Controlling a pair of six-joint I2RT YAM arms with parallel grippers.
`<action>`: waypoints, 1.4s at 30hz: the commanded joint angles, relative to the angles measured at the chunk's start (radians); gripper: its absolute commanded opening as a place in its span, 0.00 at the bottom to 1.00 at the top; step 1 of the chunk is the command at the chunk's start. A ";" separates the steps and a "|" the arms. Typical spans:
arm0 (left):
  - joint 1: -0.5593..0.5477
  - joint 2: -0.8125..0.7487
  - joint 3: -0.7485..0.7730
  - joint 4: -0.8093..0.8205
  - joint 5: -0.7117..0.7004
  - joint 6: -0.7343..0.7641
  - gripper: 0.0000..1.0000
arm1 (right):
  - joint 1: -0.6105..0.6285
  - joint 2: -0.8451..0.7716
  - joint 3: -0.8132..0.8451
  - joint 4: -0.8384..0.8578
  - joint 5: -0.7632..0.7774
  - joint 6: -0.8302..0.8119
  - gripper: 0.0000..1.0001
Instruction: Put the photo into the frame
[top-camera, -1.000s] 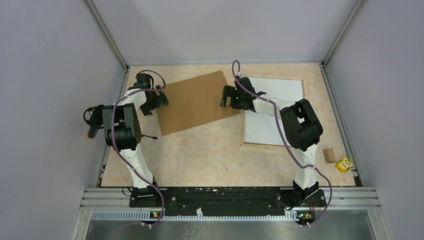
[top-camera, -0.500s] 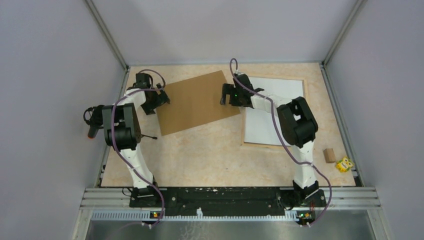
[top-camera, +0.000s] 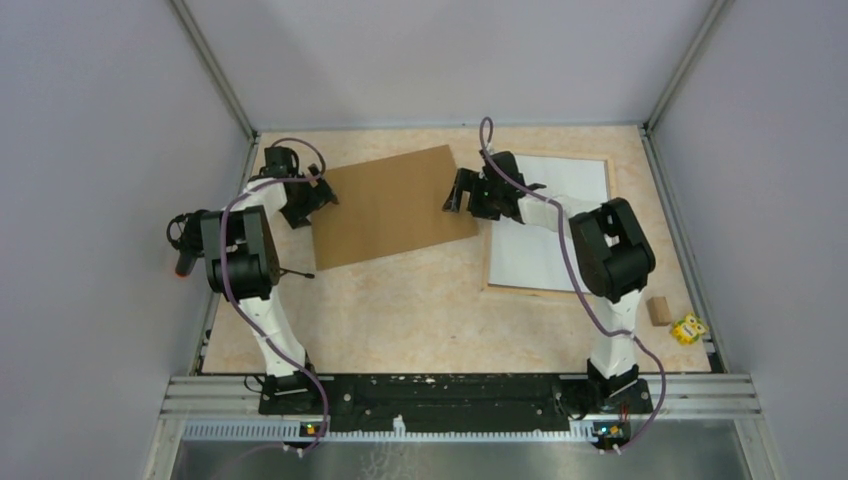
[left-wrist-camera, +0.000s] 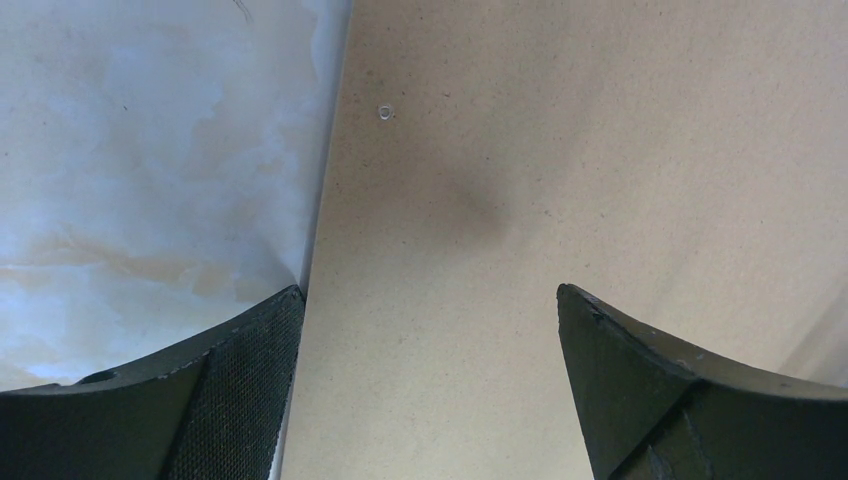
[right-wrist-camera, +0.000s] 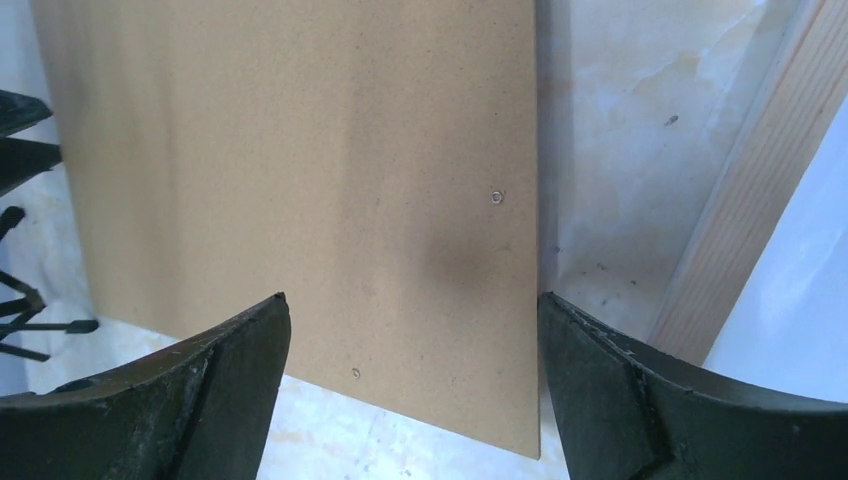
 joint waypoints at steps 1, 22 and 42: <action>-0.034 0.050 -0.058 0.003 0.185 -0.067 0.98 | 0.040 -0.149 -0.005 0.160 -0.181 0.071 0.88; -0.175 0.008 -0.088 0.058 0.286 -0.096 0.97 | -0.017 -0.381 -0.337 0.212 -0.085 0.114 0.87; -0.181 -0.192 -0.013 -0.046 0.016 0.026 0.98 | 0.097 -0.598 -0.272 -0.284 0.395 -0.472 0.99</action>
